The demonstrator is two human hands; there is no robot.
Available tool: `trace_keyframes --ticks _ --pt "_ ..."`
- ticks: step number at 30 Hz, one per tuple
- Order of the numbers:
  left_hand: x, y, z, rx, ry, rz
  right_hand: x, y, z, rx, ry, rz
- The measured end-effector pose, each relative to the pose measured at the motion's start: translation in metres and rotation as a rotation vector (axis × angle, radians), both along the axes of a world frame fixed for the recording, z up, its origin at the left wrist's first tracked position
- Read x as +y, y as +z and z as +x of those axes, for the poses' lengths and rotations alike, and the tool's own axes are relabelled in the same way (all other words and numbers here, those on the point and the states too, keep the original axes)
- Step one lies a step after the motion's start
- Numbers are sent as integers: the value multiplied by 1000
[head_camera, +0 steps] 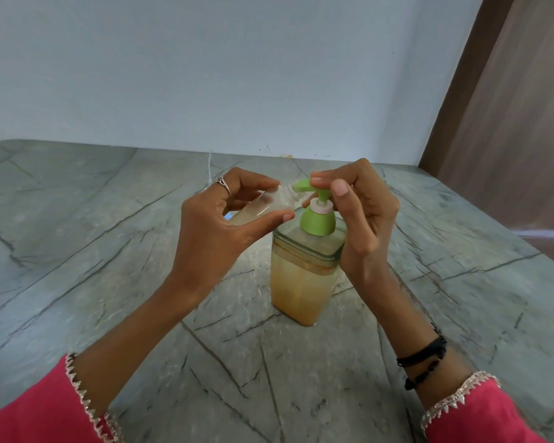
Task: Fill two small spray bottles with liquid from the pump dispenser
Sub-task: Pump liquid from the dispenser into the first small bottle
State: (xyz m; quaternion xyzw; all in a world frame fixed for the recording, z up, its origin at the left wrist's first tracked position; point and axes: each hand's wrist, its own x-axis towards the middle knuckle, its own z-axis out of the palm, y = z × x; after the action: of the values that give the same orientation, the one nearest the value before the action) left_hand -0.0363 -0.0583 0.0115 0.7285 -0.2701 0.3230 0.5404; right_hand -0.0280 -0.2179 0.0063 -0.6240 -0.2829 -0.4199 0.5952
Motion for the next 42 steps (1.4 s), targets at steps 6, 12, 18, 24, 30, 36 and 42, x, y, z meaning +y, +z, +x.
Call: trace_keyframes --ticks 6,12,18,24,30,36,42 --pt "-2 -2 1 52 -52 -70 -1 0 -1 -12 46 -2" --pt "-4 -2 0 51 -88 -102 -4 -11 -2 -27 107 -78" --pt "-3 -1 3 22 -85 -103 -10 -16 -5 -19 27 -319" --pt "0 -1 6 61 -81 -135 -14 -9 -8 37 -90 -608" --pt "2 -1 8 61 -77 -124 -11 -8 -11 30 -188 -643" --pt "3 -2 9 63 -94 -139 -3 -14 -6 -28 -205 -475" --pt "7 -5 11 44 -76 -68 -1 -17 -1 -68 -229 -448"
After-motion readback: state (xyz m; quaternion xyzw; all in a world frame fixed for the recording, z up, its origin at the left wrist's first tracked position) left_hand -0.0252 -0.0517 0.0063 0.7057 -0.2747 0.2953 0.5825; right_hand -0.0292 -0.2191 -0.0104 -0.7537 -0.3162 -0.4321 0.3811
